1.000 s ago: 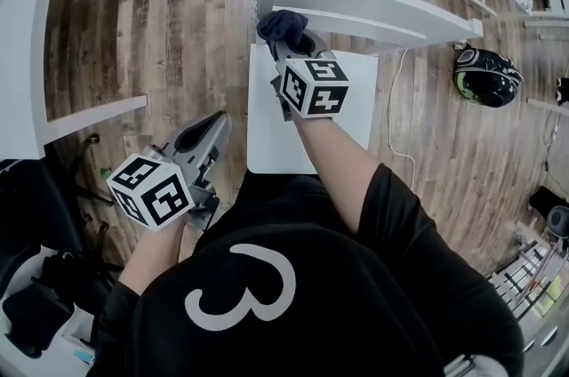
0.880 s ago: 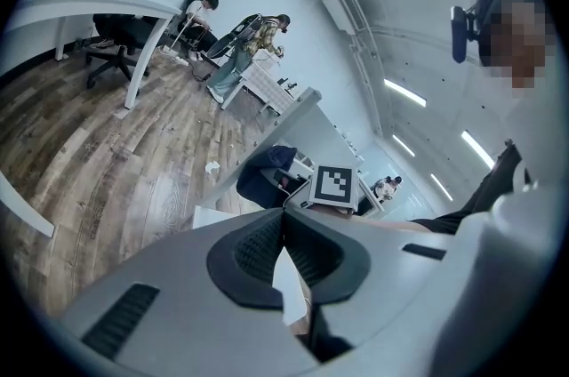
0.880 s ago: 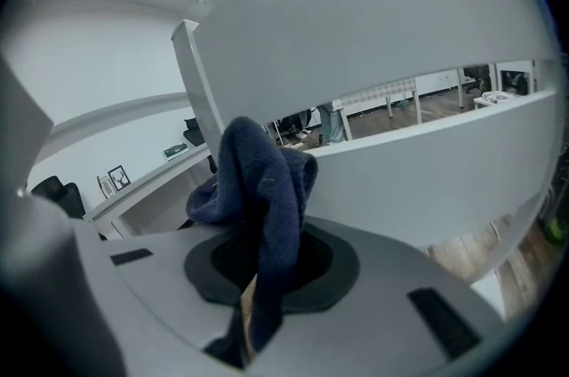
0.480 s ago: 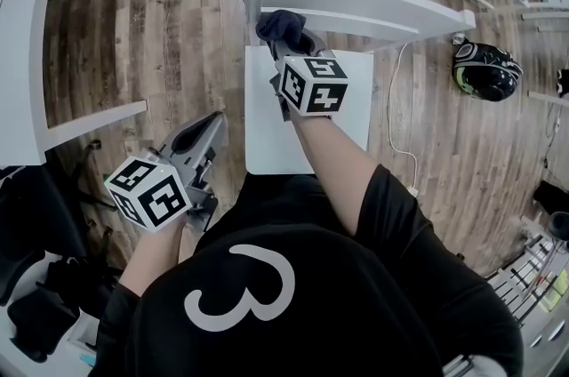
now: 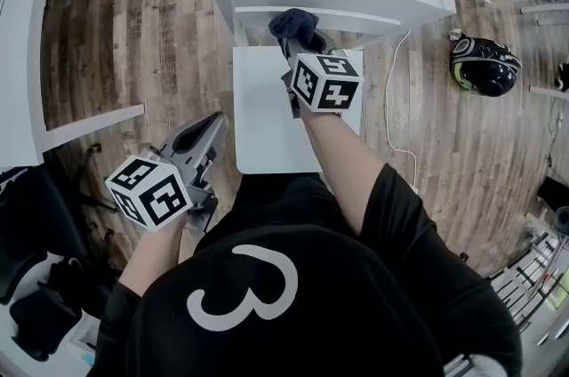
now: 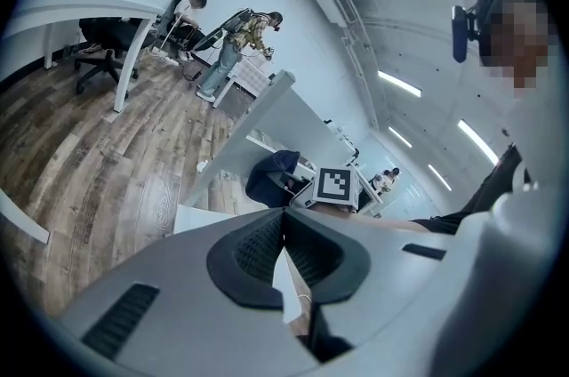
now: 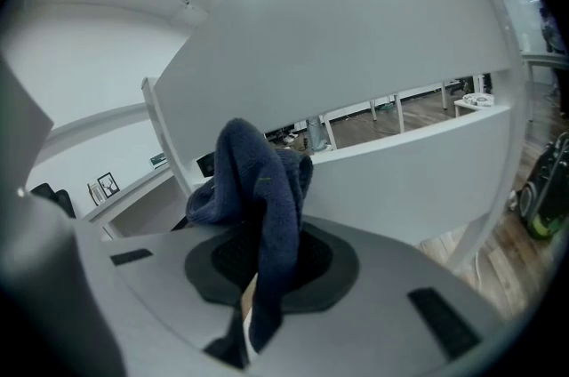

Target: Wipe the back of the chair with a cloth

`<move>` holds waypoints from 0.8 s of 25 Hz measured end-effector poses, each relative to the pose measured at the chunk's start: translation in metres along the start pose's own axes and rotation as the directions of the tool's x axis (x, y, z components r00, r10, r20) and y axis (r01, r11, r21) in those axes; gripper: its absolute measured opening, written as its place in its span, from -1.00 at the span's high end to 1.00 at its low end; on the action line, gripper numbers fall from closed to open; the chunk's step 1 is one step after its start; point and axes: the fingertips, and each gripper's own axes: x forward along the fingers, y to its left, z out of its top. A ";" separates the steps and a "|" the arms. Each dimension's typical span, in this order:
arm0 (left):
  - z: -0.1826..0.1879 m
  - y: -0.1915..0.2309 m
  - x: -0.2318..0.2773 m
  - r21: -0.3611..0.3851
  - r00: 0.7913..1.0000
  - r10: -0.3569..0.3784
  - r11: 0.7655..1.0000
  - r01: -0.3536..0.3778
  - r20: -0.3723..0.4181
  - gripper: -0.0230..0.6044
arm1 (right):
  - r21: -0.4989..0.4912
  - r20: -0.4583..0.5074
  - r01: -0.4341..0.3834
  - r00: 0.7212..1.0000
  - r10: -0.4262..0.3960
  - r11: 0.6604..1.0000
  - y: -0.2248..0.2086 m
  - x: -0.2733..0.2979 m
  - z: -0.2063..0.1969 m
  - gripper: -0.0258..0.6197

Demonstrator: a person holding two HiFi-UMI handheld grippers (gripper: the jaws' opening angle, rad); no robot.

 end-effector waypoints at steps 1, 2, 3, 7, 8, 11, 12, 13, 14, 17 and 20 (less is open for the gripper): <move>-0.002 -0.003 0.003 0.001 1.000 0.000 1.000 0.000 -0.004 0.88 | 0.003 0.001 0.005 1.000 -0.005 1.000 -0.006 -0.003 0.001 0.77; -0.004 -0.007 0.006 0.000 1.000 0.001 1.000 -0.001 -0.009 0.88 | 0.004 0.001 0.008 1.000 -0.008 1.000 -0.012 -0.006 0.001 0.77; -0.006 -0.011 0.009 -0.001 1.000 0.001 1.000 -0.001 -0.012 0.88 | 0.003 0.000 0.010 1.000 -0.010 1.000 -0.018 -0.009 0.002 0.77; -0.012 -0.028 0.025 -0.002 1.000 -0.003 1.000 0.003 -0.021 0.88 | -0.010 -0.003 0.023 1.000 -0.023 1.000 -0.047 -0.023 0.006 0.77; -0.013 -0.032 0.029 0.000 1.000 -0.004 1.000 0.004 -0.023 0.88 | -0.010 -0.002 0.028 1.000 -0.028 1.000 -0.055 -0.027 0.006 0.77; -0.014 -0.043 0.040 0.006 1.000 -0.008 1.000 0.008 -0.024 0.88 | -0.005 0.001 0.050 0.999 -0.050 0.999 -0.081 -0.040 0.009 0.77; -0.014 -0.047 0.044 0.007 1.000 -0.009 1.000 0.010 -0.024 0.88 | -0.002 0.002 0.059 0.998 -0.059 0.998 -0.090 -0.045 0.010 0.77; -0.014 -0.051 0.048 0.007 1.000 -0.011 1.000 0.011 -0.023 0.88 | 0.002 0.002 0.067 0.998 -0.067 0.998 -0.099 -0.049 0.010 0.77; -0.015 -0.055 0.052 0.007 1.000 -0.012 1.000 0.012 -0.024 0.88 | 0.006 0.001 0.075 0.997 -0.075 0.997 -0.108 -0.053 0.011 0.77; -0.017 -0.067 0.064 0.009 1.000 -0.015 1.000 0.015 -0.026 0.88 | 0.020 0.002 0.096 0.995 -0.096 0.995 -0.132 -0.064 0.014 0.77; -0.020 -0.080 0.075 0.011 0.999 -0.018 1.000 0.018 -0.027 0.88 | 0.034 0.005 0.112 0.994 -0.113 0.993 -0.153 -0.075 0.017 0.77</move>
